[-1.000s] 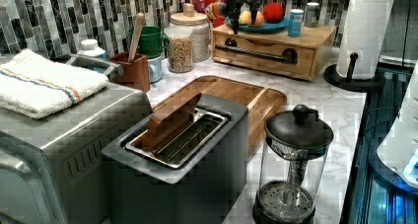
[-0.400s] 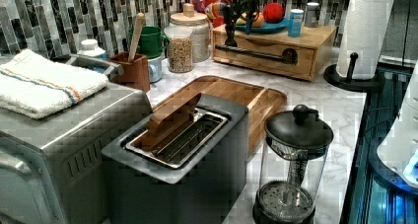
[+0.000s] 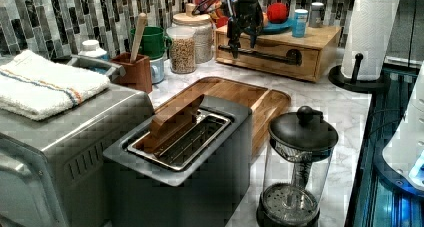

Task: Open the drawer.

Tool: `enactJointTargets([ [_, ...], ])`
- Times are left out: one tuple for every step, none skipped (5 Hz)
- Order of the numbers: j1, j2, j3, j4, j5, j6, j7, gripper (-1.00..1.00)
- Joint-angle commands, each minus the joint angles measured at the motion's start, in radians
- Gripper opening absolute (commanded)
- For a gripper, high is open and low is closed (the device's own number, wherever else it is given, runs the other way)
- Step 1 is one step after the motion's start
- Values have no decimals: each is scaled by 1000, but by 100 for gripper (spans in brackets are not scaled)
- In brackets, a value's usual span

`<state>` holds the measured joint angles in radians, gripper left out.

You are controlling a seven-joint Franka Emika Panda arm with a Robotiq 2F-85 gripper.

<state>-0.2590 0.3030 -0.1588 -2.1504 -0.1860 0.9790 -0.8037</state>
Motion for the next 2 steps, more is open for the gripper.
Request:
enactJointTargets([
  [26, -6, 32, -51, 9, 47, 33, 100],
  [58, -27, 45, -57, 17, -1, 77, 100],
])
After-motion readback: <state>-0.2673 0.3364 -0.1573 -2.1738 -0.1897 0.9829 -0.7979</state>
